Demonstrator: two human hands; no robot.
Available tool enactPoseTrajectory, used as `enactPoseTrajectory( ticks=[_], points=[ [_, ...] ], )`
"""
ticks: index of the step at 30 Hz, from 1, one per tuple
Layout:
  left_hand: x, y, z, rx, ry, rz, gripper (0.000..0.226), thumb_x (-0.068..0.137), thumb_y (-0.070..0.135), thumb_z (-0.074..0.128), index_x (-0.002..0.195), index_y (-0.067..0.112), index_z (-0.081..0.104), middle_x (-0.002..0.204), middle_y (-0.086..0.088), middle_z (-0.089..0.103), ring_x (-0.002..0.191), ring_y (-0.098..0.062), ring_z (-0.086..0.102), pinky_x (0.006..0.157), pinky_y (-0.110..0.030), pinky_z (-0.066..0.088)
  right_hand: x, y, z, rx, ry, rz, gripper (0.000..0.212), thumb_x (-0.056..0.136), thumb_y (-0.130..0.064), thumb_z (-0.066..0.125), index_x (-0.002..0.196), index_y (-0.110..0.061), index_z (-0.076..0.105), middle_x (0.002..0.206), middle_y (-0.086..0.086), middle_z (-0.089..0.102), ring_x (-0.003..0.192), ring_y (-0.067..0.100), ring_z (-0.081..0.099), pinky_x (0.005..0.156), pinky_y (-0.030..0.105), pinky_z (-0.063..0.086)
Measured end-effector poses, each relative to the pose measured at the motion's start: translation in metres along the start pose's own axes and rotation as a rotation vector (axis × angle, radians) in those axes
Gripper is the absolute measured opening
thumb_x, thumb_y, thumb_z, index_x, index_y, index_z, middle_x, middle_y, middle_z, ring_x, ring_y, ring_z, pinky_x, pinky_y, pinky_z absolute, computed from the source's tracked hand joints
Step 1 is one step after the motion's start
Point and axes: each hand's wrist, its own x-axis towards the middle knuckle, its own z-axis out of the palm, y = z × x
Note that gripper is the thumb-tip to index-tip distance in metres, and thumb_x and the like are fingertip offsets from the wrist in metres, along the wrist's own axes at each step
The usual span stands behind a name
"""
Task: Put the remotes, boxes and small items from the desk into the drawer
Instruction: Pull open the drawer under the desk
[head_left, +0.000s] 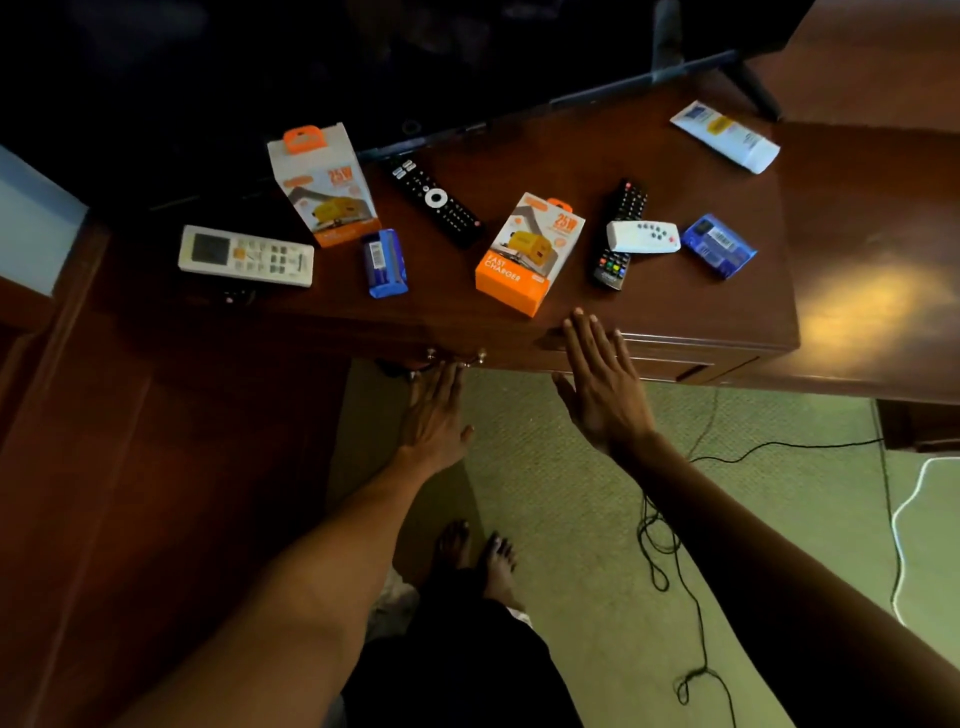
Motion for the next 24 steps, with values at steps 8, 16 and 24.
enactPoseTrajectory(
  ticks=[8,16,24],
  points=[
    [-0.012,-0.005,0.005,-0.024,0.035,0.029,0.108,0.08,0.058,0.056,0.155,0.011,-0.007,0.165,-0.01,-0.002,0.152,-0.027,0.0,0.123,-0.048,0.005,-0.002,-0.003,0.003,-0.016,0.005,0.006,0.067,0.101,-0.04,0.034,0.153,-0.005,0.01,0.162,0.014,0.008,0.151,0.028,0.005,0.122,0.048,0.014],
    [-0.044,0.004,-0.002,-0.061,-0.044,-0.004,0.096,0.085,0.06,0.05,0.155,0.01,0.007,0.165,-0.009,0.005,0.151,-0.028,0.009,0.12,-0.049,0.014,-0.003,-0.007,-0.004,0.02,-0.025,0.026,0.067,0.1,-0.038,0.033,0.153,-0.006,0.008,0.163,0.014,0.007,0.151,0.028,0.004,0.122,0.05,0.012],
    [-0.062,-0.02,-0.07,-0.406,0.399,0.138,0.039,0.096,0.026,0.054,0.131,0.01,0.059,0.134,-0.009,0.06,0.128,-0.025,0.051,0.107,-0.037,0.038,-0.024,-0.031,-0.003,0.206,0.11,0.031,0.053,0.098,-0.031,0.04,0.145,-0.008,0.033,0.151,0.014,0.039,0.139,0.03,0.037,0.118,0.045,0.026]
  ],
)
